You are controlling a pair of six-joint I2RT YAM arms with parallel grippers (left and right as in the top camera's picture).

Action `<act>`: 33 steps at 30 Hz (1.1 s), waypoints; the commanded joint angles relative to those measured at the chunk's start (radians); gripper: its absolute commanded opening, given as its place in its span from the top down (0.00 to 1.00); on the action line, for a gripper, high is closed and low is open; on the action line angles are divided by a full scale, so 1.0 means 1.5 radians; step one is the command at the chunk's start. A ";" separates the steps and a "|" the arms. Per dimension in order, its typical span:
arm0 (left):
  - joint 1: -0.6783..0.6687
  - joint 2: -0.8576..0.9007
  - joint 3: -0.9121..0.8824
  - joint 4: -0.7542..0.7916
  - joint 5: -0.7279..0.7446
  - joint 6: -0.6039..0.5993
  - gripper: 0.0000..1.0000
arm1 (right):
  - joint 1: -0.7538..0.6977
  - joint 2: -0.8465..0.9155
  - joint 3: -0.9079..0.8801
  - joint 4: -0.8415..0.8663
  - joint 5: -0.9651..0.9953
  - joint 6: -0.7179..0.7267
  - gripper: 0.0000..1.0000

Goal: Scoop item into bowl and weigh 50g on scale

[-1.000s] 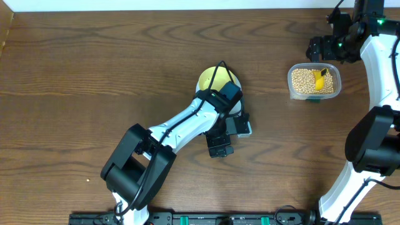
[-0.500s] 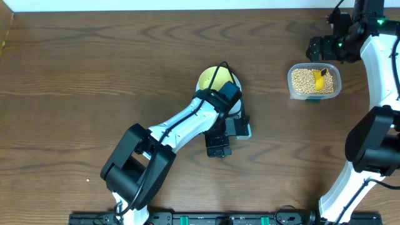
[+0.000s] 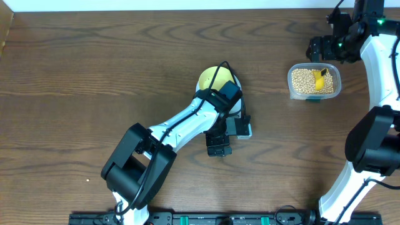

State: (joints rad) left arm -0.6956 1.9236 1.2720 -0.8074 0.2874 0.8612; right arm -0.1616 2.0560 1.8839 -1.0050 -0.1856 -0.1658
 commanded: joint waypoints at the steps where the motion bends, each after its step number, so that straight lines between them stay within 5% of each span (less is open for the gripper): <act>1: 0.004 0.043 0.001 0.002 -0.026 0.004 0.02 | -0.001 0.001 0.006 -0.001 0.000 0.002 0.01; 33: 0.009 0.082 0.001 0.024 -0.078 0.004 0.02 | -0.001 0.001 0.006 -0.001 0.000 0.002 0.01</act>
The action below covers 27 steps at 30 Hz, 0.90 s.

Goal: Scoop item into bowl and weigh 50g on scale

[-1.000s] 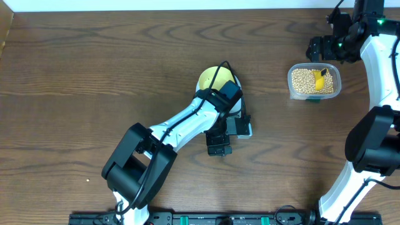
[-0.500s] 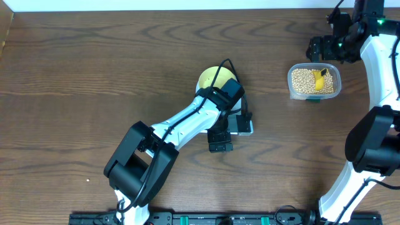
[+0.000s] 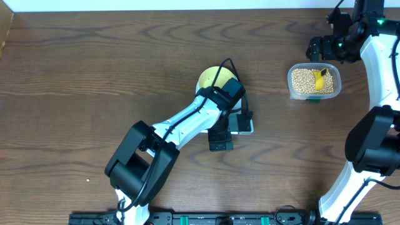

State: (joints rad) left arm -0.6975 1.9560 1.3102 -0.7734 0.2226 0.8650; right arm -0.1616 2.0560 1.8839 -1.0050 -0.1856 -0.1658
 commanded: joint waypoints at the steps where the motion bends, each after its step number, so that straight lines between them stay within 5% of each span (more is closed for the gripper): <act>1: 0.010 0.061 -0.024 0.001 -0.035 0.002 0.02 | -0.001 0.001 0.006 -0.001 0.000 0.002 0.01; 17: 0.019 0.066 -0.024 0.019 -0.045 -0.001 0.02 | -0.001 0.001 0.006 -0.001 0.000 0.002 0.01; 27: 0.016 0.022 -0.024 0.055 -0.079 -0.089 0.02 | -0.001 0.001 0.006 -0.001 0.000 0.002 0.01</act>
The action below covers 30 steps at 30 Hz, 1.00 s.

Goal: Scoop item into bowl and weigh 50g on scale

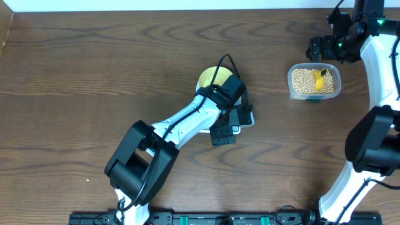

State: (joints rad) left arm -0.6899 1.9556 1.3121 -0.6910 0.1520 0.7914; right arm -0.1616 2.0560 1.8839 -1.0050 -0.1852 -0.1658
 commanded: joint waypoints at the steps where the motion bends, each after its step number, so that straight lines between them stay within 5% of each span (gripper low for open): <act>1: 0.009 0.009 -0.025 -0.001 -0.032 -0.055 0.02 | -0.001 0.001 0.006 -0.001 -0.001 0.002 0.01; 14: 0.024 -0.189 -0.025 -0.177 0.050 -0.171 0.02 | -0.001 0.001 0.006 -0.001 -0.001 0.002 0.01; 21: 0.087 -0.208 -0.040 -0.175 0.051 -0.288 0.02 | -0.001 0.001 0.006 -0.001 -0.001 0.002 0.01; 30: 0.163 -0.208 -0.164 -0.125 0.130 -0.300 0.02 | -0.001 0.001 0.006 -0.001 -0.001 0.002 0.01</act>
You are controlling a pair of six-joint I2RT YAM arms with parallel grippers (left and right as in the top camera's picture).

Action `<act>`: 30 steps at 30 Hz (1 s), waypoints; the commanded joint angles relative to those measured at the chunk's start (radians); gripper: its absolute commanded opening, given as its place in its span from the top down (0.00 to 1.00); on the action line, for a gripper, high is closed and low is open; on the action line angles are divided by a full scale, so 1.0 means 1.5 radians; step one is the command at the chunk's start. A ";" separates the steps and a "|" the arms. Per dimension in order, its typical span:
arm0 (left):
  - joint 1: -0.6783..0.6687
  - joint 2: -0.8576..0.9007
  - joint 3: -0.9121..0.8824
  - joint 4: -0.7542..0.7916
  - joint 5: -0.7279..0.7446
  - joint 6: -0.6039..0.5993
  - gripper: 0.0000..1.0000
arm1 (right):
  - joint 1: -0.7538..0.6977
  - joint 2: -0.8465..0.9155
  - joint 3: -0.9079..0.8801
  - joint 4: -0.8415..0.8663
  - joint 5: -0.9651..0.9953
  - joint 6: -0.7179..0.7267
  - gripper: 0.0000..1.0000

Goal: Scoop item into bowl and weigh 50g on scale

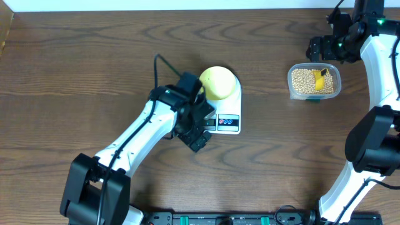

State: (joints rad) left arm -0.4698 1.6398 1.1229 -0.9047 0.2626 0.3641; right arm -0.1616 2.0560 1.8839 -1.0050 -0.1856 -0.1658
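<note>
A white scale [230, 103] lies mid-table with its display panel [228, 121] facing the near edge. A yellow bowl [217, 82] sits on its platform. My left gripper [196, 140] hangs just left of the scale's front corner, off the panel; from overhead its jaws cannot be read. At the far right a clear container of beans [304, 81] holds a yellow scoop [320, 79]. My right gripper [317, 49] hovers just behind the container, its jaws hidden by the wrist.
The right arm's links [375, 137] run down the right edge of the table. The left arm [134, 134] stretches diagonally from the near edge to the scale. Bare brown wood lies between scale and container.
My left arm has swung left, off the scale's front end. The display panel, covered before, is now in plain sight. The scale's front corner lies a little further left. The right arm is unmoved.
At every earlier moment my left gripper sat over the front end of the scale, shifting slightly, and the scale's front corner drifted to the right. Now the gripper is beside the scale and the panel is uncovered. The right arm, container and scoop stayed put throughout.
</note>
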 commanded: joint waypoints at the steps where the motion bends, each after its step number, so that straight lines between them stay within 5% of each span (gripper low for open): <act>1: 0.021 0.003 -0.057 0.038 0.066 -0.015 0.02 | -0.001 0.001 0.006 -0.001 0.000 0.002 0.01; 16: 0.028 0.004 -0.264 0.355 0.056 -0.014 0.03 | -0.001 0.001 0.006 -0.001 0.000 0.002 0.01; 24: 0.028 0.002 -0.260 0.341 0.057 -0.015 0.02 | -0.001 0.001 0.006 -0.001 0.000 0.002 0.01; 30: 0.028 -0.029 -0.168 0.201 0.057 -0.015 0.02 | -0.001 0.001 0.006 -0.001 0.000 0.002 0.01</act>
State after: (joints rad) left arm -0.4328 1.6135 0.8177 -0.5484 0.3431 0.3443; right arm -0.1616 2.0560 1.8839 -1.0050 -0.1852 -0.1658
